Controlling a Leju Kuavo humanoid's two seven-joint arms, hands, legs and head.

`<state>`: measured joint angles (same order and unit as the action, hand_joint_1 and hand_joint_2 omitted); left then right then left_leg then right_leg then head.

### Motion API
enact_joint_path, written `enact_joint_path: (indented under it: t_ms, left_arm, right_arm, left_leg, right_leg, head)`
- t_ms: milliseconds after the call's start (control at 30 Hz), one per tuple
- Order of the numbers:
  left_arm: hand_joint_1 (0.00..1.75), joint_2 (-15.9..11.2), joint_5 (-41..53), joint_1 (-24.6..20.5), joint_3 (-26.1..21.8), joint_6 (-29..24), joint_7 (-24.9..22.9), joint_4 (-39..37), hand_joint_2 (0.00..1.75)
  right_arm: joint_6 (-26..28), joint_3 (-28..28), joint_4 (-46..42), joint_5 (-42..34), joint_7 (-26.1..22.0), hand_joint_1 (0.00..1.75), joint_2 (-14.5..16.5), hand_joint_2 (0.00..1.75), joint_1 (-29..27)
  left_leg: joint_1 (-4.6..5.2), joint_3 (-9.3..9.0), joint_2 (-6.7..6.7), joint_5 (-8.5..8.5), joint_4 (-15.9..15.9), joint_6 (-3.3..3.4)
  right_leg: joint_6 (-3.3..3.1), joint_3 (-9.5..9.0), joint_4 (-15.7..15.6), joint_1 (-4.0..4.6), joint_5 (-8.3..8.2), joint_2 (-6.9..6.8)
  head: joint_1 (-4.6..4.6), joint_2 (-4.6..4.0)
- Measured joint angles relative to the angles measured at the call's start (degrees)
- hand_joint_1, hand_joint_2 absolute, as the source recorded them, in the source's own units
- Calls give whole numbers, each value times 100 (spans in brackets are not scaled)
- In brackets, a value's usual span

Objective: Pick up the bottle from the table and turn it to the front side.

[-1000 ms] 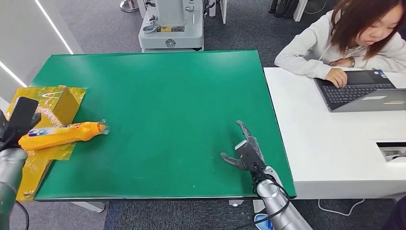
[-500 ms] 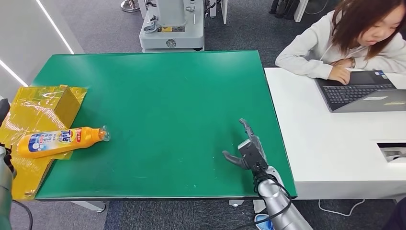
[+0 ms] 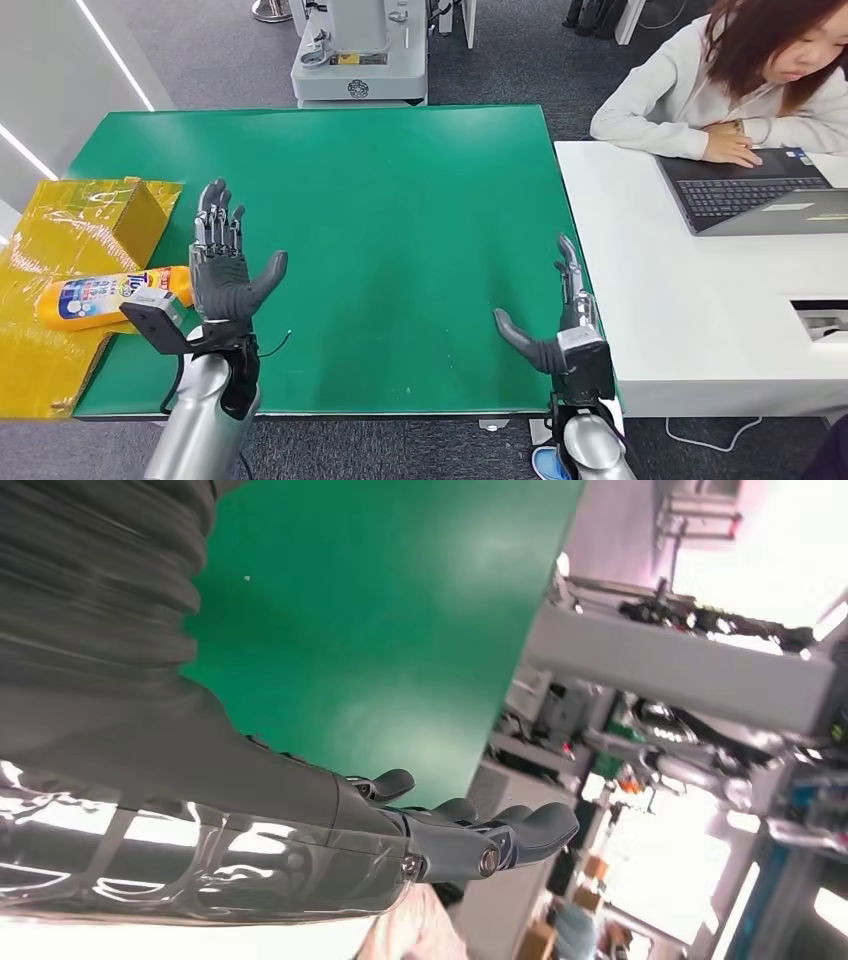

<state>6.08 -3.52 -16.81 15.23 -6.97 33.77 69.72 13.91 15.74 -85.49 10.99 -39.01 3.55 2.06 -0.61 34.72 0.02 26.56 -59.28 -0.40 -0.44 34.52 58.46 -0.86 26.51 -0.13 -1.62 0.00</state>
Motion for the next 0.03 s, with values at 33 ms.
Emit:
enact_joint_path:
  t_ms: [33]
  left_arm:
    - [0,27,-5,33,45,-1,-17,62,175]
  right_arm:
    - [24,0,-96,11,-3,0,0,175,-67]
  left_leg:
    - [0,0,1,0,1,0]
  right_leg:
    - [0,0,0,0,0,1]
  head:
    - [0,0]
